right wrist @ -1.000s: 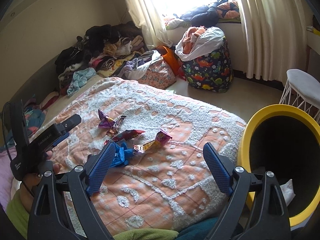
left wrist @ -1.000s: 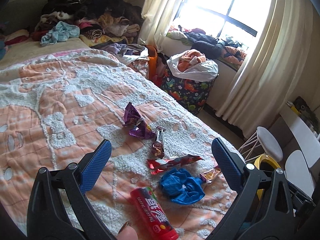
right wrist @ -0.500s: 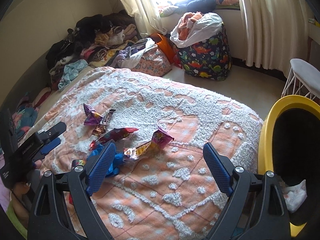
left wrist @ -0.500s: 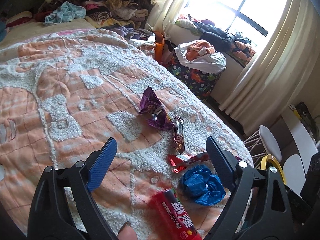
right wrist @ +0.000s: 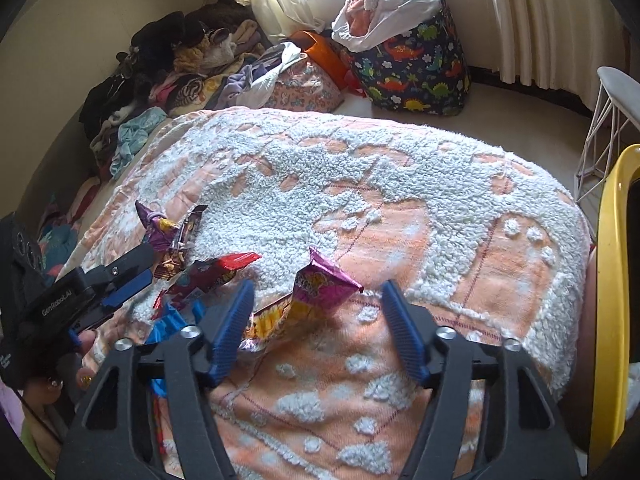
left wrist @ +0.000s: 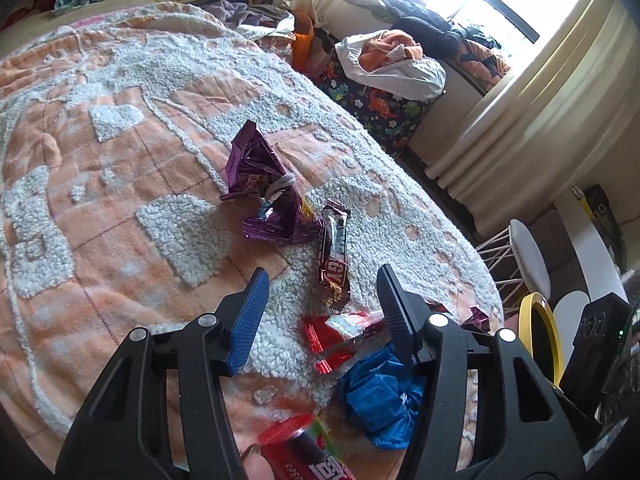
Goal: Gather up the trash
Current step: 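Grasp the brown chocolate bar wrapper with the left gripper while the right gripper grasps the pink wrapper, then carry the chocolate wrapper and pink wrapper over the yellow bin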
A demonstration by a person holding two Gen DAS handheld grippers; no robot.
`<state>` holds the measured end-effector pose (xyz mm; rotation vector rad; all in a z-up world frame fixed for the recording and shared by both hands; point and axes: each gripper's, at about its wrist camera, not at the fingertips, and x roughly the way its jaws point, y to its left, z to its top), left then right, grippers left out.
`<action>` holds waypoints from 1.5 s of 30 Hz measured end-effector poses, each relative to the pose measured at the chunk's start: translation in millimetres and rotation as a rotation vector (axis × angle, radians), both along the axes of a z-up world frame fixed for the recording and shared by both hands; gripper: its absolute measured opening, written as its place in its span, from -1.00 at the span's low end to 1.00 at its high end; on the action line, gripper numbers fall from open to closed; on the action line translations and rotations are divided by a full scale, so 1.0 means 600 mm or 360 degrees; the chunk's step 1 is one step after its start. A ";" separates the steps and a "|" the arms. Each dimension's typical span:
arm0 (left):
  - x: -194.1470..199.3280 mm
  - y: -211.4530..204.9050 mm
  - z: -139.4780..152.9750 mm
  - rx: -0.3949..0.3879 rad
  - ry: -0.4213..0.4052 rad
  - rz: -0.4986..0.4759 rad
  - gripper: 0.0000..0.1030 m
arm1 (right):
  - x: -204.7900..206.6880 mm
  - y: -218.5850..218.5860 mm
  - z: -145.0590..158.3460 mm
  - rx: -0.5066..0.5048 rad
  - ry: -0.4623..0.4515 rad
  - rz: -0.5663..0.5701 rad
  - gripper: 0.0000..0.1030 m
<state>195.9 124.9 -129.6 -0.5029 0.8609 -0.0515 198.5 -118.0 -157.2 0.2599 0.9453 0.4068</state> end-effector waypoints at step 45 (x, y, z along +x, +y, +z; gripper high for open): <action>-0.089 -0.113 0.103 0.0070 -0.0221 -0.0212 -0.78 | -0.154 -0.124 0.132 0.0130 -0.0363 0.0038 -0.63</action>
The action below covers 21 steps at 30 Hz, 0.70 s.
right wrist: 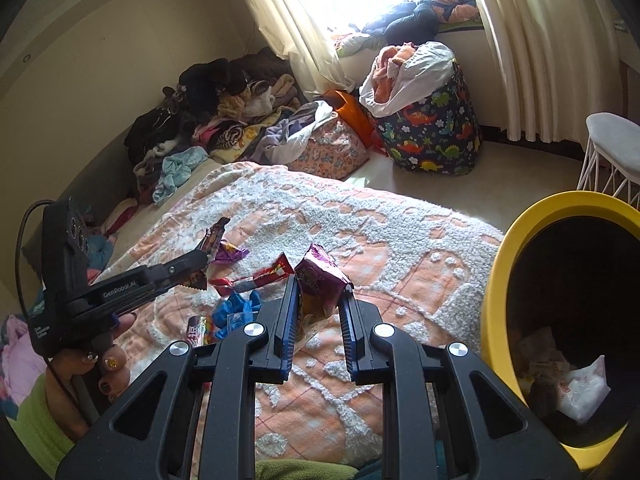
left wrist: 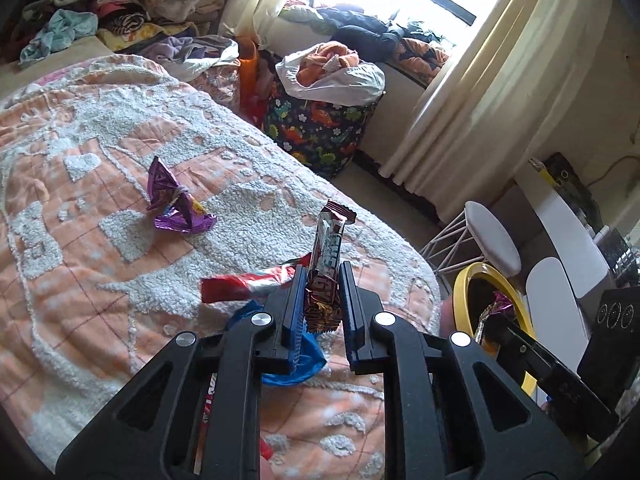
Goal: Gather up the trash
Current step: 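Carry the chocolate wrapper and pink wrapper over the yellow bin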
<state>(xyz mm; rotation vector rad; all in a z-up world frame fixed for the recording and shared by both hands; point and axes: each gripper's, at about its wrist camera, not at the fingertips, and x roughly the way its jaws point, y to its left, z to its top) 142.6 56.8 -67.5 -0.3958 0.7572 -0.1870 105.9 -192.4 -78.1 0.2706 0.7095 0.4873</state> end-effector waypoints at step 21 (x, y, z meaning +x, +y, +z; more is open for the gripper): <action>-0.017 -0.099 0.030 0.0015 -0.0069 -0.0206 -0.78 | -0.025 -0.128 0.045 0.0057 -0.0110 -0.0213 -0.63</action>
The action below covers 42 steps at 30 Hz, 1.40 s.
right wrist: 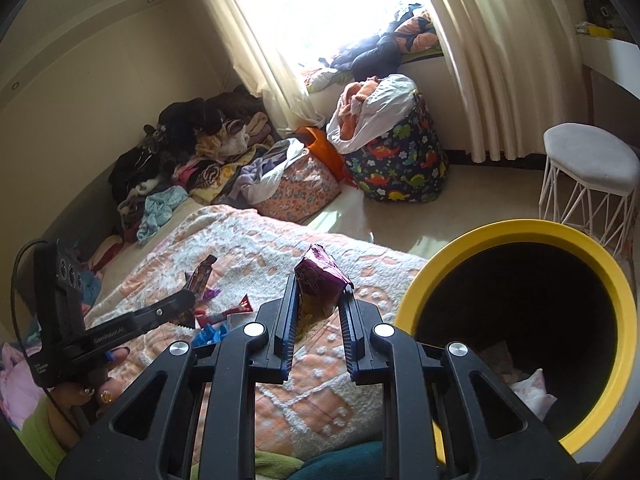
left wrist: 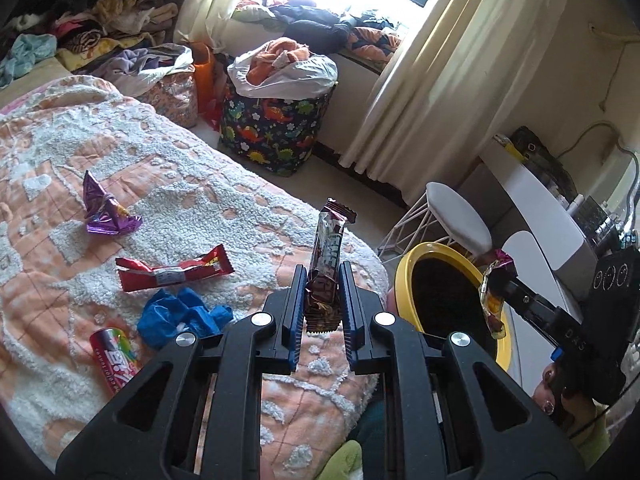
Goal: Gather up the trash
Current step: 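Carry the chocolate wrapper and pink wrapper over the yellow bin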
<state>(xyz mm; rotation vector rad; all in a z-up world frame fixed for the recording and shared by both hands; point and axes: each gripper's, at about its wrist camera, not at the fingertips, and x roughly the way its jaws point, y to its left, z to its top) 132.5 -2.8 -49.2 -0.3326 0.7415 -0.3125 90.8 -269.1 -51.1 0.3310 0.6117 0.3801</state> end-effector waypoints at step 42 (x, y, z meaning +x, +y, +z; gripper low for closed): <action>0.005 -0.273 -0.029 0.0125 0.0010 -0.0558 -0.78 | 0.004 -0.244 -0.036 0.0075 0.0048 -0.0630 -0.63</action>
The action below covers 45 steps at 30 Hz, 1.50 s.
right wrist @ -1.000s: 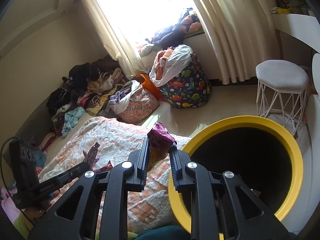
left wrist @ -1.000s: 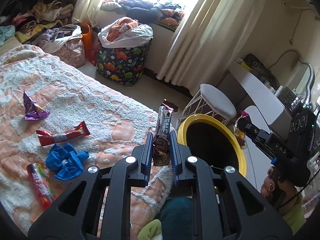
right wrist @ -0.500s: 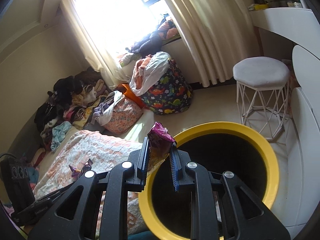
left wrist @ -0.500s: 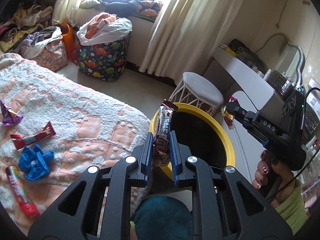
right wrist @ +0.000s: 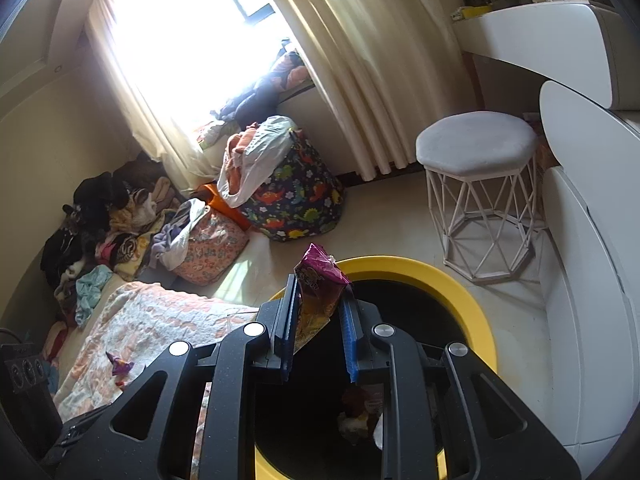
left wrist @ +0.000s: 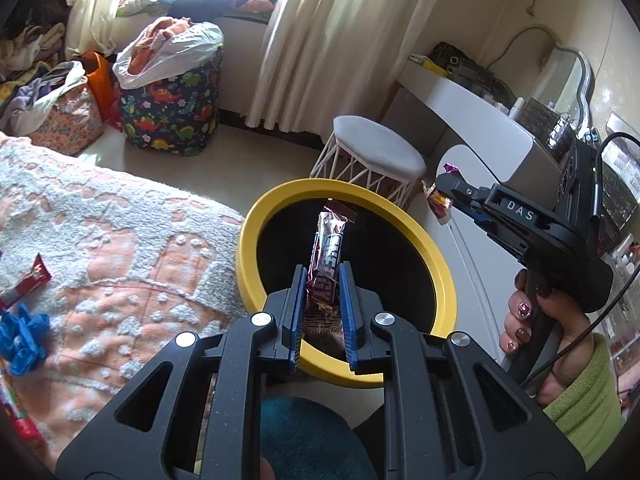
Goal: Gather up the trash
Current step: 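Carry the chocolate wrapper and pink wrapper over the yellow bin, then open the left gripper over the bin while the right gripper releases the pink wrapper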
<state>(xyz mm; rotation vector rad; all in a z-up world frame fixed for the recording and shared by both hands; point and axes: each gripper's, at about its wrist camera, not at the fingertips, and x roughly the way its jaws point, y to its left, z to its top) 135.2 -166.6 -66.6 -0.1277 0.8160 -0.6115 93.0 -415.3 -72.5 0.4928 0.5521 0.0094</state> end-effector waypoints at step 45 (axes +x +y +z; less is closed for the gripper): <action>0.035 -0.099 -0.077 0.0194 0.0008 -0.0074 0.49 | 0.036 -0.022 -0.065 -0.0035 0.0228 -0.0110 0.12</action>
